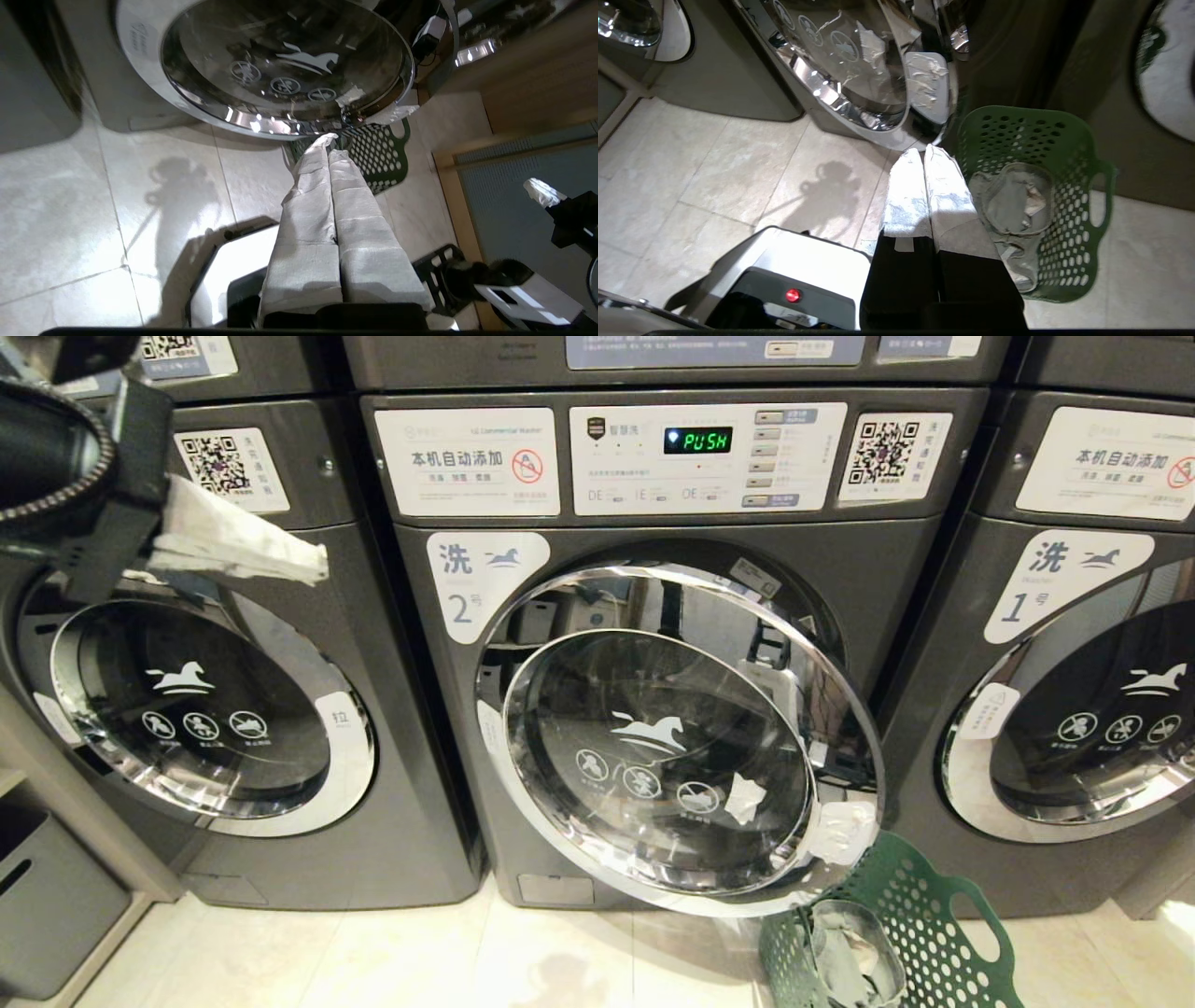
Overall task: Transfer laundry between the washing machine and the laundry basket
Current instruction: Close the washing machine door with the left hand, then press the washing machine door tightly with the right hand
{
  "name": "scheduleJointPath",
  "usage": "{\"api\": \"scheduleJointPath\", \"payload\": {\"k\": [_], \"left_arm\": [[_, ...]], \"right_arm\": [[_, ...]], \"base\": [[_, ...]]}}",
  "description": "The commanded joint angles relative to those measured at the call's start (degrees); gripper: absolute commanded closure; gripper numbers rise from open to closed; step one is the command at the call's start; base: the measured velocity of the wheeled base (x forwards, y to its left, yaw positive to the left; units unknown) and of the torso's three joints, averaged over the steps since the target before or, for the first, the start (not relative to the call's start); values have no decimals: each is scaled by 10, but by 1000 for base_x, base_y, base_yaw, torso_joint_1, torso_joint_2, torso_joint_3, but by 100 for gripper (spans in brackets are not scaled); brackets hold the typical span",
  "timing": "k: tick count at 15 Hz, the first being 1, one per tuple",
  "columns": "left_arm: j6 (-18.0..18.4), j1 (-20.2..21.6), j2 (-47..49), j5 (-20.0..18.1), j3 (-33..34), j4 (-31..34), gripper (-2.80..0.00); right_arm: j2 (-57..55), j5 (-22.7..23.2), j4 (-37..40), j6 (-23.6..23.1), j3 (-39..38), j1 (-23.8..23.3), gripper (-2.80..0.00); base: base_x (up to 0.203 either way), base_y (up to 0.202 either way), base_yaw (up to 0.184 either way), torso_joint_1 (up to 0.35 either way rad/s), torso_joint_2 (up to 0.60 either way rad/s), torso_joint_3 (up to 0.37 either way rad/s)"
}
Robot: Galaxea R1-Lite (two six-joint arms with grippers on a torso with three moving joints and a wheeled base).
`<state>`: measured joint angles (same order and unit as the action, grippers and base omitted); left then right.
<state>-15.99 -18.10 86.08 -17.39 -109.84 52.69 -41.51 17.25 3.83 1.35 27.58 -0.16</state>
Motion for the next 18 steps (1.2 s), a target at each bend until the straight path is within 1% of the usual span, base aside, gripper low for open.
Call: {"api": "scheduleJointPath", "payload": {"k": [1,2,4,5,7,9,11,13,16,18], "left_arm": [[-2,0,-46,37,0,-5,0],[-3,0,-61,56,1,-6,0],[-1,0,-83,74,-1,-7,0],[0,1,-89,87,-1,-7,0],[-1,2,-89,107,-1,-7,0],[0,1,-89,110,0,-6,0],[1,2,-89,111,1,-3,0],[2,2,-85,130,1,-3,0],[3,2,-84,134,1,-4,0],[2,2,-85,134,5,-2,0]], "right_arm": [[-294,23,-64,7,61,2,0],[-371,34,-99,10,90,4,0],[-488,48,-155,14,149,14,0],[-532,48,-177,15,174,22,0],[-600,33,-202,17,212,37,0],[-653,21,-226,21,242,43,0],[-695,19,-279,21,248,45,0],[-727,21,-322,20,249,51,0],[-744,25,-332,21,264,72,0],[-766,10,-337,19,296,75,0]], "base": [[0,0,0,0,0,0],[0,0,0,0,0,0],[0,0,0,0,0,0],[0,0,0,0,0,0],[0,0,0,0,0,0],[0,0,0,0,0,0],[0,0,0,0,0,0],[0,0,0,0,0,0],[0,0,0,-1,15,4],[0,0,0,0,0,0]]}}
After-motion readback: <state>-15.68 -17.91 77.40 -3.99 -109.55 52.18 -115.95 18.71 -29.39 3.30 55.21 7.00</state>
